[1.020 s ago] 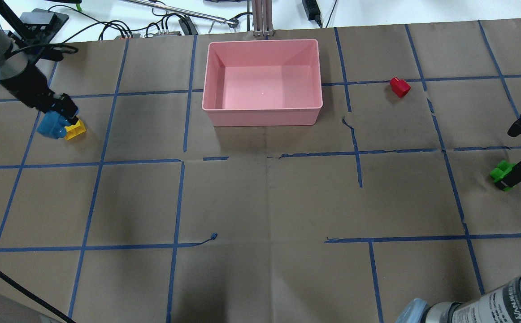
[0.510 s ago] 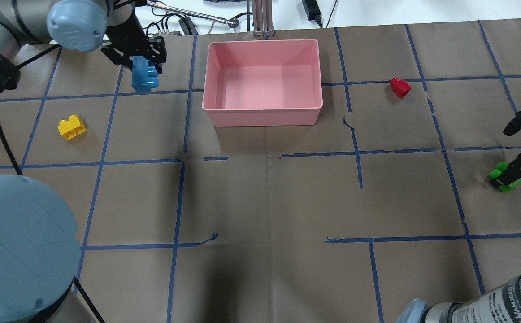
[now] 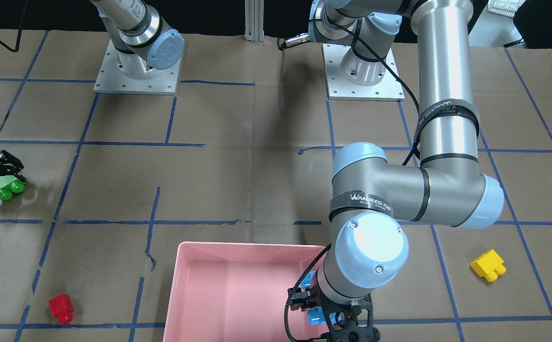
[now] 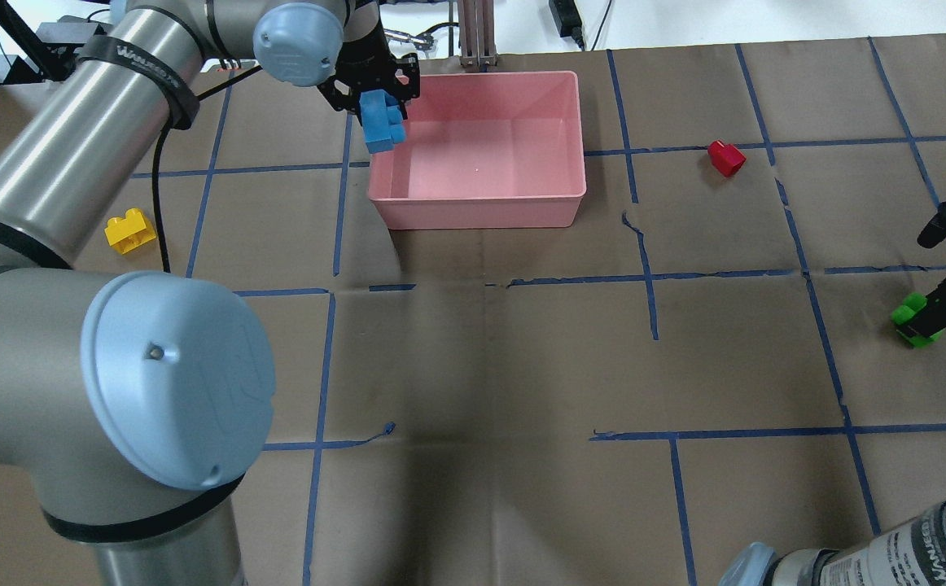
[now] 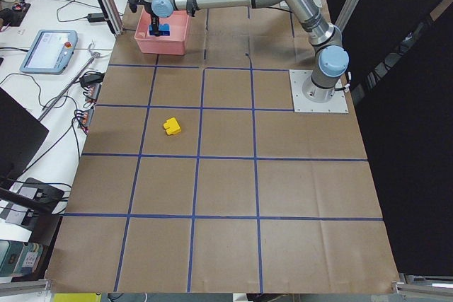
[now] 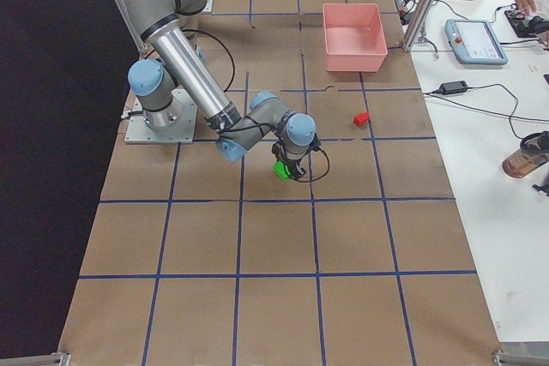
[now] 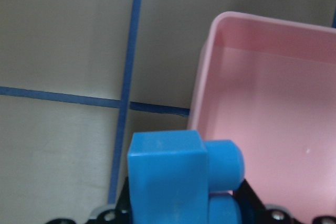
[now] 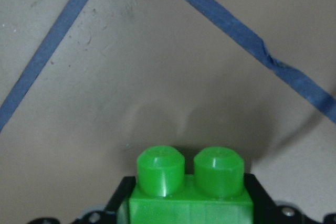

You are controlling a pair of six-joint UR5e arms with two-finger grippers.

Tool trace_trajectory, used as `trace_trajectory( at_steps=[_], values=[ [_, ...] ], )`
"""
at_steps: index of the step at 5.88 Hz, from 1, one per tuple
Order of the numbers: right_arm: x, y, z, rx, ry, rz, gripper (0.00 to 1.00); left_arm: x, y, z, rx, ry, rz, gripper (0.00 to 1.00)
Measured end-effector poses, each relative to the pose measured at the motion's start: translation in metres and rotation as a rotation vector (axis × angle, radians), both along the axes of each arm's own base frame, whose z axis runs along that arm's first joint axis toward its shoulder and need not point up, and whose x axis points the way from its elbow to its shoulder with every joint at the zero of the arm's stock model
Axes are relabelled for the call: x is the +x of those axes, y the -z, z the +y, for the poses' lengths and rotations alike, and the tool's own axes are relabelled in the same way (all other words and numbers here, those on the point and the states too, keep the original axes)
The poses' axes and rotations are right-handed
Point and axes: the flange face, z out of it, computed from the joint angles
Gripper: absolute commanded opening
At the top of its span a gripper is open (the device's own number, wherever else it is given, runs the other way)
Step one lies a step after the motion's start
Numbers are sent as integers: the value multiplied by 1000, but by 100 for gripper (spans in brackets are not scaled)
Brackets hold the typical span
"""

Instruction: Put all blocks into box

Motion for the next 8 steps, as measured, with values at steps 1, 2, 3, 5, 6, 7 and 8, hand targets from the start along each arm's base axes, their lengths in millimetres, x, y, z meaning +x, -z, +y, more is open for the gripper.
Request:
trace_trajectory(
  at_steps=[1,2,3,5,6,7,8],
  values=[
    [-1,-22,-14,-36,2,29,36,-12,9,0,4,15,-5,100],
    [10,-54,-34,-84,11,71,36,-12,7,3,6,30,-8,100],
    [32,-94,-52,-129,50,106,37,5,-1,5,8,45,-8,100],
    [106,-165,-87,-155,203,112,37,92,-31,23,15,69,-5,100],
    [161,-193,-108,-141,297,97,37,151,-36,44,38,128,-5,100],
    [226,-214,-129,-129,383,83,38,211,-34,66,64,240,-4,100],
    [297,-223,-149,-125,457,72,38,266,-29,83,81,393,-1,100]
  ],
)
